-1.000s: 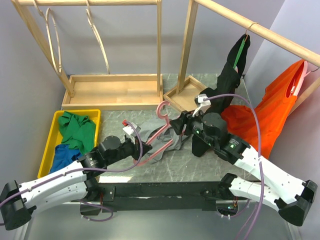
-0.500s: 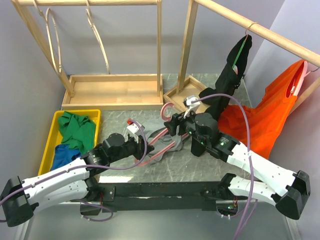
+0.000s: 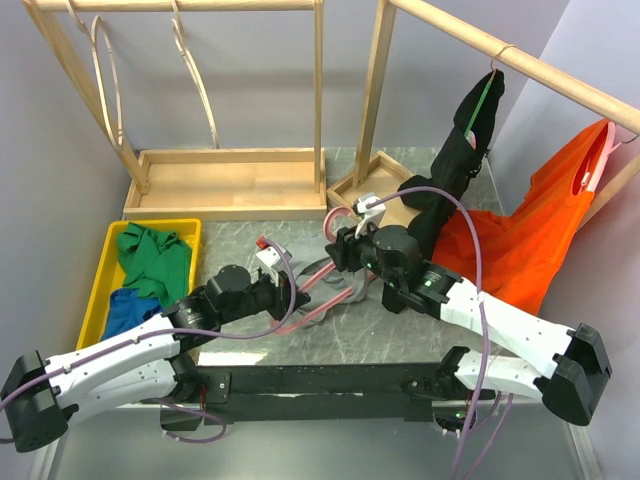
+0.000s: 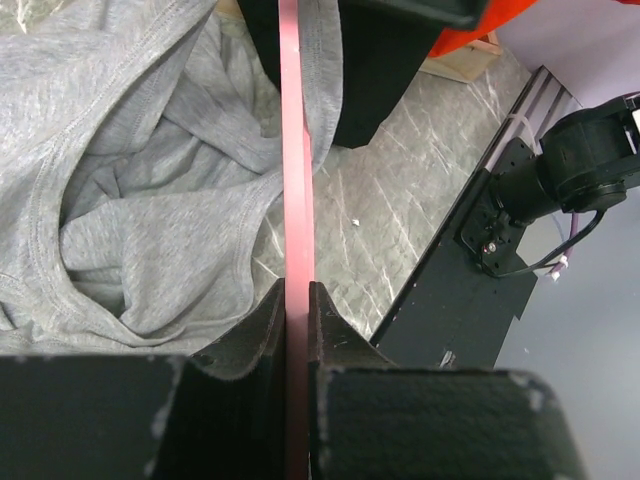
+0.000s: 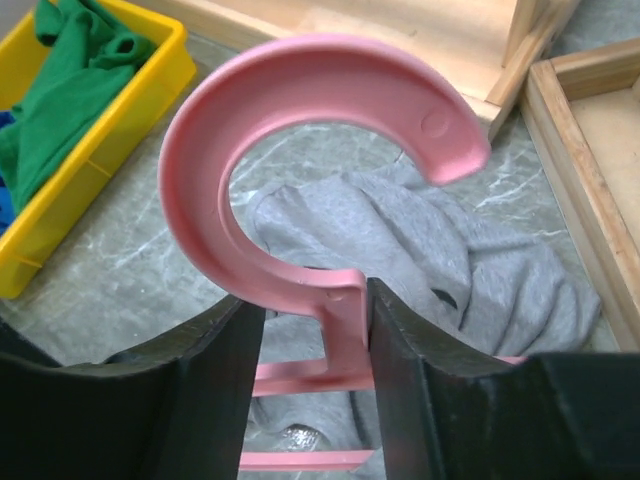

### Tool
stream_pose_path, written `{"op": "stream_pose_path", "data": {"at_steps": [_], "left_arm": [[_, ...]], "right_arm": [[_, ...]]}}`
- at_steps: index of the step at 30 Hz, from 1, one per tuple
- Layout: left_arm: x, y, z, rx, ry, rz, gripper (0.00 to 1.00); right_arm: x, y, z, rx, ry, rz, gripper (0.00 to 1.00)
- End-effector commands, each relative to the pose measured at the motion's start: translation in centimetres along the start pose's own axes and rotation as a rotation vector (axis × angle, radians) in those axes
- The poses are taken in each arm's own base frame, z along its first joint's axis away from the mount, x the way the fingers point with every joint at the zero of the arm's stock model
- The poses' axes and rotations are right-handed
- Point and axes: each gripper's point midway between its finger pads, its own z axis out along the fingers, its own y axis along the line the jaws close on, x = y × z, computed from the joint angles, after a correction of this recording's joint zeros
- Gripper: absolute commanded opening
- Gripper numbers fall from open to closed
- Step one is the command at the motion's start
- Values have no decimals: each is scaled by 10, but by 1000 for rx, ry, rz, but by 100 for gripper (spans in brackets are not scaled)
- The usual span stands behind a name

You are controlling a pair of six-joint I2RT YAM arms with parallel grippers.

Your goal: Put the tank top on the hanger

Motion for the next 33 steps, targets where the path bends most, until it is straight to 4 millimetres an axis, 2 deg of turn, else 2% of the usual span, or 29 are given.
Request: {"op": "stream_pose_path", "data": {"at_steps": [1, 4, 7, 8, 9, 11, 13, 14, 15, 18, 19, 20, 23, 24, 26, 29, 30, 33], "left_arm": [[-33, -24, -4, 80, -81, 16, 1], [-29, -20, -3, 62, -71, 15, 1], [-33, -20, -3, 62, -81, 11, 2], [-32, -20, -3, 60, -81, 11, 9], [-32, -18, -2, 52, -82, 7, 12], [-32, -17, -1, 45, -83, -3, 13], [-34, -15, 0, 28, -90, -16, 18], [-34, -13, 0, 18, -93, -21, 35], [-36, -8, 0, -12, -109, -29, 43], [-34, 1, 0, -63, -108, -66, 46], [-33, 1, 0, -67, -103, -83, 50], [-34, 7, -2, -106, -109, -102, 60], [-45, 17, -8, -175, -170, -179, 67], [-41, 24, -13, -221, -166, -207, 71], [-47, 37, -21, -306, -216, -273, 77], [-48, 60, -39, -441, -260, -360, 83], [-41, 66, -44, -476, -246, -394, 82], [-37, 78, -55, -522, -262, -456, 76]], "right_arm": [[-38, 8, 0, -15, -140, 16, 50], [-33, 5, 0, 1, -114, 16, 36], [-32, -1, -3, 29, -117, 12, 16], [-36, -1, -5, 29, -132, 10, 9], [-29, -4, -5, 33, -130, 1, 6], [-26, -9, -3, 57, -129, -22, 0], [-21, -16, -1, 91, -112, -31, 0], [-17, -17, 0, 95, -110, -31, 0], [-12, -19, 0, 97, -101, -30, 0], [-10, -20, -3, 98, -119, -10, 0], [-12, -22, -5, 111, -129, -9, 0], [-13, -24, -6, 118, -134, -9, 0], [-11, -29, -9, 141, -144, -10, 0], [-12, -29, -9, 144, -143, -7, 0], [-9, -31, -10, 162, -141, 0, 0], [-5, -33, -9, 178, -137, -2, 0], [-6, -34, -9, 182, -140, 0, 0], [-5, -35, -10, 199, -144, -10, 0]]}}
